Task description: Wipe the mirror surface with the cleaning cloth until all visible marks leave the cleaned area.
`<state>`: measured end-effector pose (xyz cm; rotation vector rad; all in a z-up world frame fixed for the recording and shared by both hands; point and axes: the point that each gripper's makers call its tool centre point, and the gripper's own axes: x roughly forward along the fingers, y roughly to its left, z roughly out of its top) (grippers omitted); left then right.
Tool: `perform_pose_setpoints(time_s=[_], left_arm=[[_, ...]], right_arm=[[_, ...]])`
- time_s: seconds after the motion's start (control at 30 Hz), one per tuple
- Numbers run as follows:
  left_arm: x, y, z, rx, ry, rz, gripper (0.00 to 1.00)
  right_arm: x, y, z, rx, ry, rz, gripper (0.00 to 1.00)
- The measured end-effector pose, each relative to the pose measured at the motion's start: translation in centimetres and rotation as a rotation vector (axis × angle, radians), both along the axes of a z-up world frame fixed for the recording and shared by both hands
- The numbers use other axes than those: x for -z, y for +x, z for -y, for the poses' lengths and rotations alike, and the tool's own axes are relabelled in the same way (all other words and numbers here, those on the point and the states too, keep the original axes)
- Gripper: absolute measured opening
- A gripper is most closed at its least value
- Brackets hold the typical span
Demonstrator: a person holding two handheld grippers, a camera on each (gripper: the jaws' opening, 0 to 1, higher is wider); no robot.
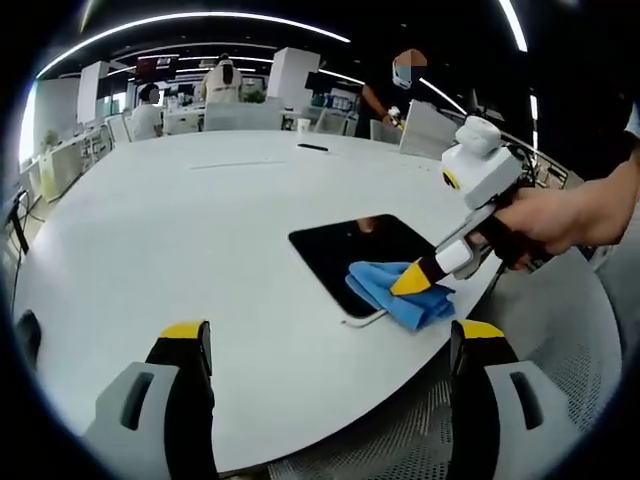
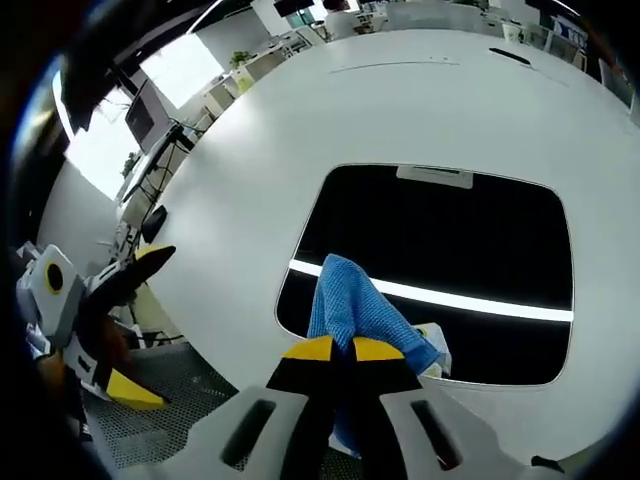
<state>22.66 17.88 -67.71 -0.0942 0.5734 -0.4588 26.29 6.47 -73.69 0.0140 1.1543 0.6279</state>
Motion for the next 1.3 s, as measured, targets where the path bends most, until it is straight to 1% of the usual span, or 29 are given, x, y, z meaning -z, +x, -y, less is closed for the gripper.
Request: perform_pose_setpoints(time_s=[0.1, 0.27, 0.4, 0.57, 0.63, 0.83, 1.1, 1.3], left_arm=[[0.0, 0.0, 0.0, 0.004, -0.001, -0.001, 0.99], [0.0, 0.0, 0.1, 0.002, -0.005, -0.001, 0.99], [0.0, 0.0, 0.1, 0.002, -0.006, -0.003, 0.99], [0.0, 0.0, 0.2, 0.007, -0.008, -0.004, 0.99], [0.0, 0.0, 0.2, 0.007, -0.01, -0.004, 0.99], [0.0, 0.0, 0.2, 0.011, -0.009, -0.006, 0.99], [0.1, -0.1, 0.3, 0.017, -0.007, -0.013, 0.99], [0.1, -0.1, 0.2, 0.016, -0.007, -0.014, 0.99]], right_arm=[[0.0, 0.0, 0.4, 0.01, 0.005, 0.0, 0.0], [0.0, 0.0, 0.9, 0.006, 0.004, 0.025, 0.0], [0.0, 0.1, 1.7, 0.031, 0.013, -0.001, 0.0], [0.0, 0.2, 2.3, 0.054, 0.014, -0.006, 0.0], [0.0, 0.3, 2.4, 0.059, 0.017, 0.001, 0.0], [0.1, 0.6, 3.0, 0.081, 0.019, -0.009, 0.0], [0.1, 0.6, 2.9, 0.079, 0.02, -0.02, 0.0], [0.1, 1.4, 2.6, 0.073, 0.017, -0.008, 0.0]])
